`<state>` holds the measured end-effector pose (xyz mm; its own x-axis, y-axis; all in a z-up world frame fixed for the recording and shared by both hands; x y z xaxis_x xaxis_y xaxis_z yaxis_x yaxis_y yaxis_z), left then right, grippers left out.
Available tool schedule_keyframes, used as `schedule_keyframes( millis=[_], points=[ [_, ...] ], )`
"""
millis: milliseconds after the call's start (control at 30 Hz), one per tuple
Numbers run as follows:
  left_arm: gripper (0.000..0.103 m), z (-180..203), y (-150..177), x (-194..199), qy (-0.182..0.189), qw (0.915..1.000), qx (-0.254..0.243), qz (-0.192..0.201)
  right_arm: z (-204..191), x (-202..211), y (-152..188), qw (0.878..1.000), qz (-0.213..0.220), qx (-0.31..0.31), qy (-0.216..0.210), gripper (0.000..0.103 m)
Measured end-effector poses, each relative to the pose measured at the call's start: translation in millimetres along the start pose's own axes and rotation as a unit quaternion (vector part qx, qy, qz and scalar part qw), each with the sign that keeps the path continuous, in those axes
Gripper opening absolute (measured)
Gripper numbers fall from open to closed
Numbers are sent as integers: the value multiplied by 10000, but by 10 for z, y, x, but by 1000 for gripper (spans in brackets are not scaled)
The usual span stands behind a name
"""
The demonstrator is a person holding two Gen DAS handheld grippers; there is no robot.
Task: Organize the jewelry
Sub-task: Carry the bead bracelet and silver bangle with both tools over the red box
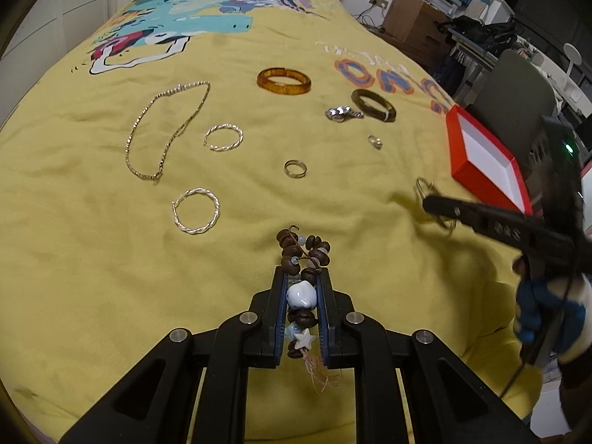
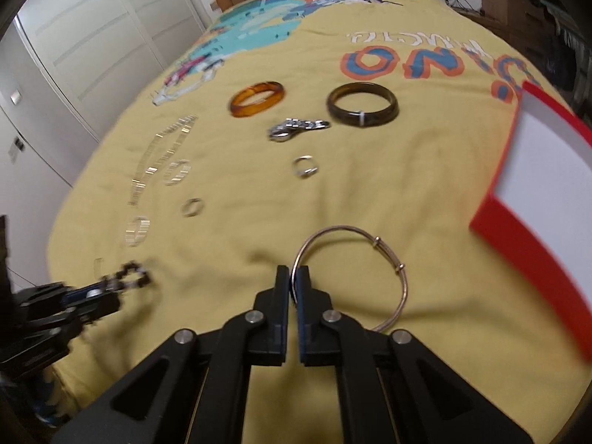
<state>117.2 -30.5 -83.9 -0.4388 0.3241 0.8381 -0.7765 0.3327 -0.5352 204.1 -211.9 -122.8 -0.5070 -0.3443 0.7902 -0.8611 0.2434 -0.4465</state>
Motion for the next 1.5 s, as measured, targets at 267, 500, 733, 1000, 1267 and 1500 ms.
schedule_keyframes(
  millis=[267,500,733,1000,1267,1500],
  points=[
    [14,215,-60,183,-22,9998,-163,149,-90,448,331,9964,-9,-514,-679,3],
    [14,518,-277,240,88,9987,-429,247,-28,878,277,9929,349,-709,-891,3],
    [14,1033,-807,104,362,9944,-894,437,367,1325,-84,9897,948,-845,-666,3],
    [14,1827,-1542,-461,845,9858,-1382,442,1245,1506,-570,9847,1318,-1136,25,3],
    [14,2371,-1921,-1207,1008,9806,-1679,117,1933,1152,-721,9840,1049,-1347,504,3],
    [14,2311,-1785,-1786,743,9833,-1598,-451,2143,894,-628,9854,775,-1343,710,3]
  ],
)
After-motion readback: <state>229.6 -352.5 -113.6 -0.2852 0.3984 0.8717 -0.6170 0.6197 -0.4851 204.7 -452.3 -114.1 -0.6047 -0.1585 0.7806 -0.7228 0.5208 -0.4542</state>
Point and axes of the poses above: each gripper's, at about its wrist camera, not at the fingertips, and x roughly against the way its jaws point, z to its right, y to its underside, the point moved 5 cm from there along -x, roughly the way its jaws point, and after that the axes turned 13 degrees about -x, right-handed, at the moved point
